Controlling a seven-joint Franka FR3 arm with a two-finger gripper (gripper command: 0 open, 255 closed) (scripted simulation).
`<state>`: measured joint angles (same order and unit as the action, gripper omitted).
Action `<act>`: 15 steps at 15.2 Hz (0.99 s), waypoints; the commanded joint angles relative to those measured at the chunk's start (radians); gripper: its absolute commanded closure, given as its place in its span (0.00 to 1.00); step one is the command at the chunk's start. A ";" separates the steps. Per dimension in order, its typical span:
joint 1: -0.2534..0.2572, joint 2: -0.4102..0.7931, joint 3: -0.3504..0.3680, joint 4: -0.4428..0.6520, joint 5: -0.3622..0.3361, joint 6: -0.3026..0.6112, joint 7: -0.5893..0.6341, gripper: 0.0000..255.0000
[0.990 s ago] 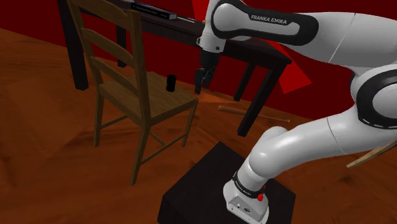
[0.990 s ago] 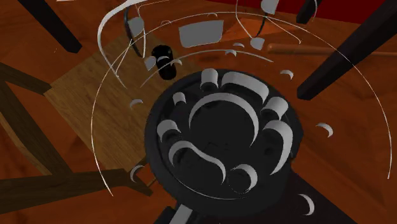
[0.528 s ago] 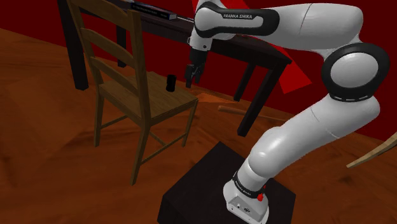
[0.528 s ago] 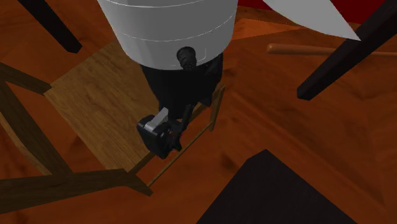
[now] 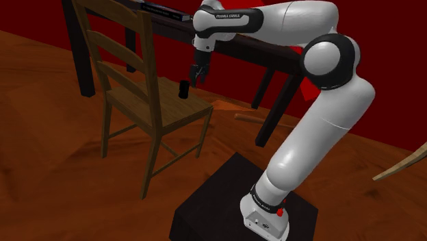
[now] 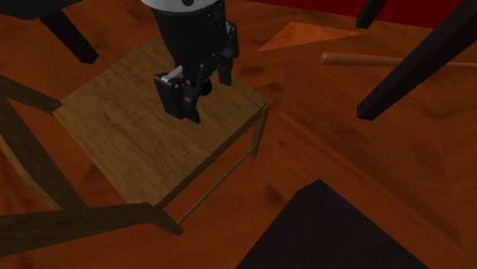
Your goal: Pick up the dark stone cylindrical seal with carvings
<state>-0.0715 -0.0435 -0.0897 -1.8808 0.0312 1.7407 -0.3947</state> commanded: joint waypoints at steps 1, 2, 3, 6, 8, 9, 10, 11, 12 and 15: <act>-0.007 0.089 -0.008 0.085 0.007 0.003 -0.022 0.00; -0.011 0.129 -0.012 0.128 0.010 0.000 -0.032 0.00; -0.016 0.170 -0.015 0.173 0.014 -0.005 -0.042 0.00; -0.032 0.297 -0.021 0.321 0.028 -0.029 -0.071 0.00; -0.045 0.387 -0.024 0.436 0.037 -0.054 -0.088 0.00; -0.052 0.435 -0.025 0.498 0.042 -0.069 -0.095 0.00; -0.059 0.485 -0.025 0.566 0.047 -0.088 -0.102 0.00; -0.067 0.538 -0.024 0.641 0.051 -0.110 -0.109 0.00; -0.073 0.572 -0.024 0.689 0.054 -0.125 -0.112 0.00; -0.071 0.568 -0.023 0.643 0.054 -0.082 -0.114 0.00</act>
<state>-0.1425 0.5199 -0.1134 -1.2320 0.0846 1.6474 -0.5074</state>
